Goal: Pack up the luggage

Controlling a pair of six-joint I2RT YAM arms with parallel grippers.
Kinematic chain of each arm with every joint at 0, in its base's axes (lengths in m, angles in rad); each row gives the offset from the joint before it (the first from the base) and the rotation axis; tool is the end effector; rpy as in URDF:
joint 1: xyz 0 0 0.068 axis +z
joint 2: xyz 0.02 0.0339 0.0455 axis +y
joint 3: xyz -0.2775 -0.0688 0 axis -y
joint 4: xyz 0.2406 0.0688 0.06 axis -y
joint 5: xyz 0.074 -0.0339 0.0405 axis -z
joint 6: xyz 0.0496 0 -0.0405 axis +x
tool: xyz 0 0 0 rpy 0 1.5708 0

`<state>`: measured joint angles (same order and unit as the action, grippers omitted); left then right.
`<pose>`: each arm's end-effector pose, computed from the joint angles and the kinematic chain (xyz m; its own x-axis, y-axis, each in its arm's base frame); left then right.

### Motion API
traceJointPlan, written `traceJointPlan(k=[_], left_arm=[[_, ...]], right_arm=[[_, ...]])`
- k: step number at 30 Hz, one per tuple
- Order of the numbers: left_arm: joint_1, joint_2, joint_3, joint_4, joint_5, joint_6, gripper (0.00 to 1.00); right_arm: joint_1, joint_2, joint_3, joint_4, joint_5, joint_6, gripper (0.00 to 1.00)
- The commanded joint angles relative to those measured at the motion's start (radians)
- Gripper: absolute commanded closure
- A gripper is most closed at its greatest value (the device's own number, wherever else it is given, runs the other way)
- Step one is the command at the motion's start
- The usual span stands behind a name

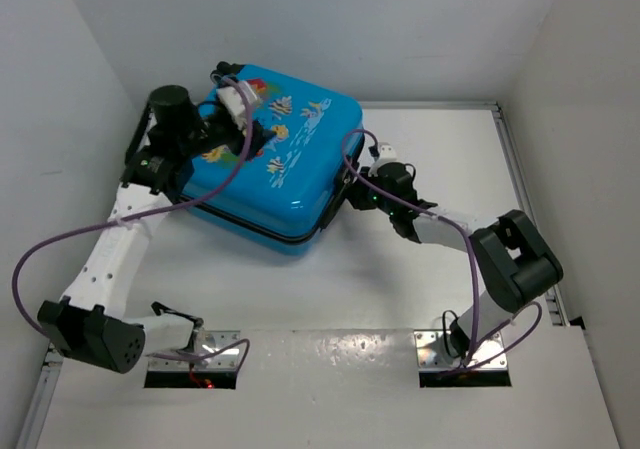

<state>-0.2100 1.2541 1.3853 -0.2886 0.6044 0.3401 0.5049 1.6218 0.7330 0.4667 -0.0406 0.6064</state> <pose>0.2657 -0.0854 0.4502 0.0958 0.2602 -0.9608 0.7303 0.6375 0.2455 0.3011 0.1687 0.1911 -0.5886 0.3253 -0.7401 -0.2194 0.8168 0.5336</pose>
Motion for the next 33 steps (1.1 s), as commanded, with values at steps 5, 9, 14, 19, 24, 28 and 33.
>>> traceJointPlan(k=[5,9,14,19,24,28,33], left_arm=[[-0.342,-0.076,-0.245,-0.100,-0.227,0.089,0.32],[-0.537,-0.055,-0.305,-0.029,-0.474,0.102,0.35],[-0.734,-0.019,-0.440,0.218,-0.716,0.140,0.30],[-0.848,0.152,-0.440,0.336,-0.923,0.131,0.35],[-0.907,0.333,-0.409,0.474,-1.107,0.185,0.38],[-0.907,0.507,-0.304,0.468,-1.216,0.175,0.39],[-0.865,0.642,-0.185,0.395,-1.292,0.097,0.40]], right_arm=[[-0.123,0.009,0.048,0.064,-0.041,-0.042,1.00],[-0.147,0.030,0.063,0.085,-0.080,-0.046,1.00],[-0.161,0.067,0.077,0.090,-0.097,-0.023,1.00],[-0.200,0.093,0.106,0.112,-0.149,-0.025,1.00],[-0.235,0.110,0.114,0.128,-0.191,-0.025,1.00],[-0.250,0.101,0.111,0.138,-0.217,-0.040,1.00],[-0.266,0.101,0.109,0.142,-0.242,-0.040,1.00]])
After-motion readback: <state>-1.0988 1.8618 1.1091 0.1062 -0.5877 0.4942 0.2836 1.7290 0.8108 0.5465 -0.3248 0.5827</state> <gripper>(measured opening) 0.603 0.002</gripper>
